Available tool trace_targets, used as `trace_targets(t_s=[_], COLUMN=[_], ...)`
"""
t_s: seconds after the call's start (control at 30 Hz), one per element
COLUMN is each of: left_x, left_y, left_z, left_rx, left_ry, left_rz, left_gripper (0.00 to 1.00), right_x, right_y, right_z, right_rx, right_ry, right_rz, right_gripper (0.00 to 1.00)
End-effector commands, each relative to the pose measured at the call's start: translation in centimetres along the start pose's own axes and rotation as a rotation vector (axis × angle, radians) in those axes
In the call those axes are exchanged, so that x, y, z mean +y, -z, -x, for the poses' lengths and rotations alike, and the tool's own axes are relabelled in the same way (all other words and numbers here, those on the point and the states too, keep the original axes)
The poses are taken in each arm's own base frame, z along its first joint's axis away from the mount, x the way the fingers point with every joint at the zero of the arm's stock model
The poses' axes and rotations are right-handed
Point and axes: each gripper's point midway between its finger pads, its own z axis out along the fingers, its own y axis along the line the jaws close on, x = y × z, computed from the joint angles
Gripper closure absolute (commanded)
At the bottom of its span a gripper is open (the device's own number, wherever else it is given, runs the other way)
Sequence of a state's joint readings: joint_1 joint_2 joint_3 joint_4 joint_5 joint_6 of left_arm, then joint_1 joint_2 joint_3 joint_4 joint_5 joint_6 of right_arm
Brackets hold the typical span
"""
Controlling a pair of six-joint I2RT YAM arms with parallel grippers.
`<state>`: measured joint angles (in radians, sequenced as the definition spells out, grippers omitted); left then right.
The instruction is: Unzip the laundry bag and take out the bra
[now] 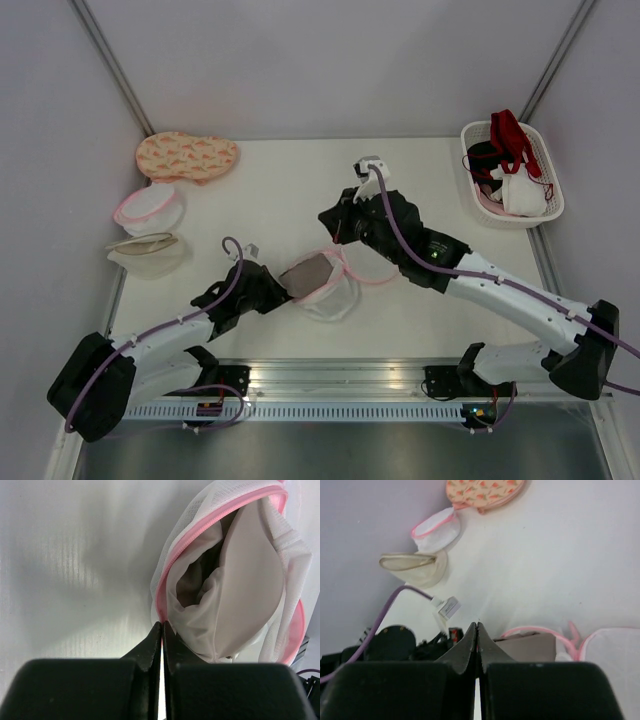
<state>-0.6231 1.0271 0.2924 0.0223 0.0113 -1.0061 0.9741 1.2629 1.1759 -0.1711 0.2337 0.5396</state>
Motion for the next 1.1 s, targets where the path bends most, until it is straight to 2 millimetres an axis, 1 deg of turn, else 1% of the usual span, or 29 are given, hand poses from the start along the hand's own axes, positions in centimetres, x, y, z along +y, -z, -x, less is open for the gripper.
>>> trace_targets(t_s=[0.0, 0.03, 0.1, 0.13, 0.17, 0.2, 0.23, 0.27, 0.3, 0.33, 0.4, 0.47, 0.5, 0.57, 0.6, 0.67, 0.7, 0.77, 0.8, 0.87, 0.97, 1.0, 1.03, 1.07], left_x=[-2.8, -3.0, -2.8, -2.7, -2.6, -2.2, -2.2, -2.2, -1.8, -1.7, -1.4, -1.4, -1.0, -0.8, -0.7, -0.6, -0.6, -0.7, -0.8, -1.0, -1.2, -1.1, -1.0, -1.0], left_y=[0.2, 0.3, 0.3, 0.3, 0.3, 0.3, 0.3, 0.4, 0.3, 0.4, 0.5, 0.6, 0.6, 0.6, 0.7, 0.7, 0.7, 0.8, 0.9, 1.1, 1.3, 1.3, 1.3, 1.3], left_z=[1.1, 1.2, 1.3, 1.3, 1.3, 1.2, 1.1, 1.2, 0.9, 1.0, 0.9, 0.9, 1.2, 1.1, 1.1, 1.1, 1.2, 1.3, 1.5, 1.7, 2.0, 2.1, 2.0, 1.9], left_rx=[-0.015, -0.018, -0.021, -0.026, -0.028, -0.026, -0.028, -0.034, -0.034, -0.043, -0.051, -0.053, -0.076, -0.08, -0.085, -0.089, -0.096, -0.105, -0.115, -0.128, -0.146, -0.149, -0.148, -0.147], left_ry=[0.025, 0.027, 0.026, 0.026, 0.029, 0.035, 0.042, 0.049, 0.054, 0.059, 0.07, 0.079, 0.083, 0.091, 0.093, 0.099, 0.102, 0.109, 0.111, 0.111, 0.114, 0.113, 0.114, 0.116], left_rz=[-0.082, -0.084, -0.074, -0.071, -0.068, -0.062, -0.063, -0.071, -0.066, -0.069, -0.071, -0.075, -0.063, -0.061, -0.064, -0.066, -0.072, -0.081, -0.088, -0.103, -0.112, -0.112, -0.11, -0.108], left_gripper=[0.98, 0.98, 0.98, 0.98, 0.98, 0.98, 0.98, 0.98, 0.98, 0.98, 0.98, 0.98, 0.98, 0.98, 0.98, 0.98, 0.98, 0.98, 0.98, 0.98, 0.98, 0.98, 0.98, 0.98], right_x=[-0.7, -0.6, -0.8, -1.0, -1.3, -0.9, -1.2, -1.0, -0.8, -1.0, -1.0, -1.1, -1.3, -1.5, -1.8, -1.5, -1.9, -1.7, -1.8, -1.5, -1.6, -1.4, -1.5, -1.6], right_y=[-1.6, -2.5, -3.2, -3.7, -3.9, -3.9, -4.2, -4.3, -4.4, -4.6, -4.8, -5.0, -5.3, -5.6, -5.9, -6.2, -6.5, -6.9, -7.1, -7.4, -8.0, -8.3, -8.4, -8.6], right_z=[0.1, -1.3, -3.4, -4.9, -6.0, -7.2, -8.7, -9.5, -10.2, -11.4, -12.9, -14.2, -15.2, -16.4, -17.8, -19.0, -20.1, -20.9, -21.9, -22.6, -23.8, -23.7, -23.9, -23.8], right_rx=[0.028, 0.081, 0.145, 0.183, 0.207, 0.232, 0.267, 0.288, 0.304, 0.333, 0.365, 0.391, 0.414, 0.441, 0.469, 0.494, 0.516, 0.53, 0.55, 0.563, 0.584, 0.579, 0.577, 0.575], right_ry=[-0.037, -0.026, 0.017, 0.04, 0.059, 0.079, 0.09, 0.092, 0.095, 0.103, 0.107, 0.105, 0.112, 0.117, 0.128, 0.139, 0.145, 0.143, 0.149, 0.154, 0.15, 0.148, 0.15, 0.149], right_rz=[0.018, 0.024, 0.019, 0.006, -0.011, 0.0, -0.005, 0.009, 0.017, 0.014, 0.012, 0.013, 0.006, -0.008, -0.019, -0.023, -0.036, -0.036, -0.039, -0.037, -0.046, -0.046, -0.053, -0.059], right_gripper=[1.0, 1.0, 1.0, 0.98, 0.95, 0.91, 0.79, 0.75, 0.72, 0.64, 0.56, 0.53, 0.51, 0.5, 0.49, 0.48, 0.48, 0.47, 0.47, 0.46, 0.46, 0.47, 0.5, 0.61])
